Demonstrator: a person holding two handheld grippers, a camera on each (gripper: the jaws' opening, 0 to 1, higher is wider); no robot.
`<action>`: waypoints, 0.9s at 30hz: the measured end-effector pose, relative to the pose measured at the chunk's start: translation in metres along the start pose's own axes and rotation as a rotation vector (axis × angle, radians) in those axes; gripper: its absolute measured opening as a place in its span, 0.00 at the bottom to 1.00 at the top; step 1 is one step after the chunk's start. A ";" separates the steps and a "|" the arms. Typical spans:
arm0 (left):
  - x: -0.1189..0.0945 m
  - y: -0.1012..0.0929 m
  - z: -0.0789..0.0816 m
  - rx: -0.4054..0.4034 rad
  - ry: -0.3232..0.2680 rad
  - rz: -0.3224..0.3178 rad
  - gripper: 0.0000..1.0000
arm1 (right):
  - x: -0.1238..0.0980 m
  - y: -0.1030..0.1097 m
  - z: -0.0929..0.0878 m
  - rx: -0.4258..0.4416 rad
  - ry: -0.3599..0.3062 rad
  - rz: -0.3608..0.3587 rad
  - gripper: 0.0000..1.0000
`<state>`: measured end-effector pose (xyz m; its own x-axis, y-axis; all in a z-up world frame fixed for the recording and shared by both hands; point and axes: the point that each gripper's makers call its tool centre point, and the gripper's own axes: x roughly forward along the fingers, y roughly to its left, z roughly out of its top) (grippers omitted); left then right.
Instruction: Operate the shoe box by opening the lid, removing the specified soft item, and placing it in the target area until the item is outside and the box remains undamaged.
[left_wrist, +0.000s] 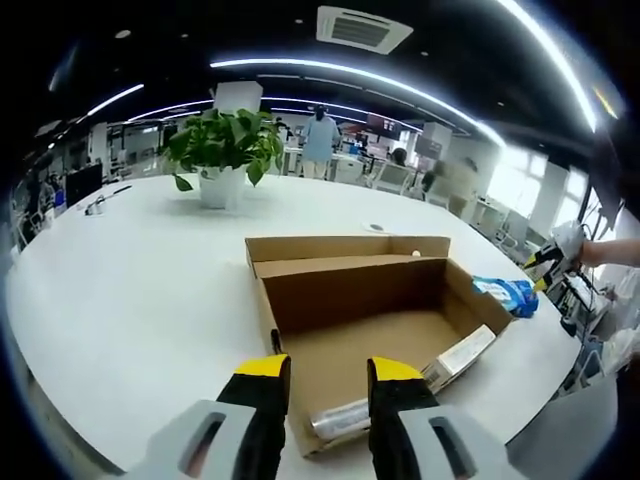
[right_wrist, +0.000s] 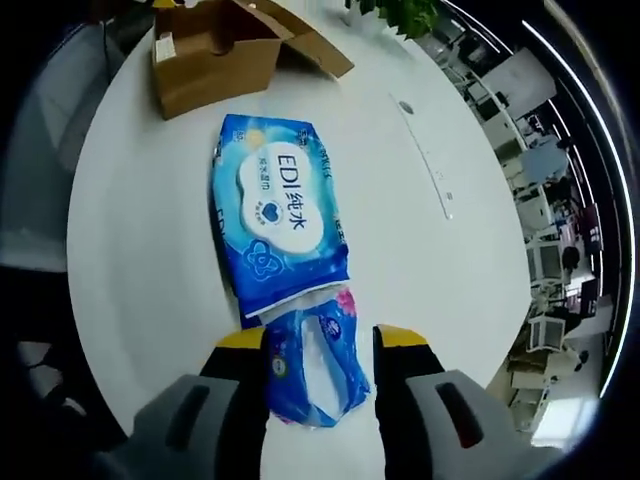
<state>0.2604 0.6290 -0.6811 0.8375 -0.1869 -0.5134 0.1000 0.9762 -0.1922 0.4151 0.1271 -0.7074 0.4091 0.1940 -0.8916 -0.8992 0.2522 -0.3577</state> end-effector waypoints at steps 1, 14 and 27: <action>0.000 -0.001 0.000 0.000 0.000 -0.005 0.31 | -0.002 0.001 0.005 0.013 -0.012 -0.002 0.37; 0.001 -0.002 -0.002 -0.015 0.005 -0.026 0.30 | -0.010 0.021 0.064 0.225 -0.149 0.022 0.34; 0.003 -0.007 -0.004 0.000 0.015 -0.050 0.29 | -0.019 0.062 0.155 0.412 -0.335 0.146 0.35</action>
<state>0.2598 0.6211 -0.6846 0.8232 -0.2371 -0.5159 0.1417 0.9657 -0.2177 0.3756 0.2862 -0.6701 0.3725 0.5289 -0.7626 -0.8425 0.5374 -0.0388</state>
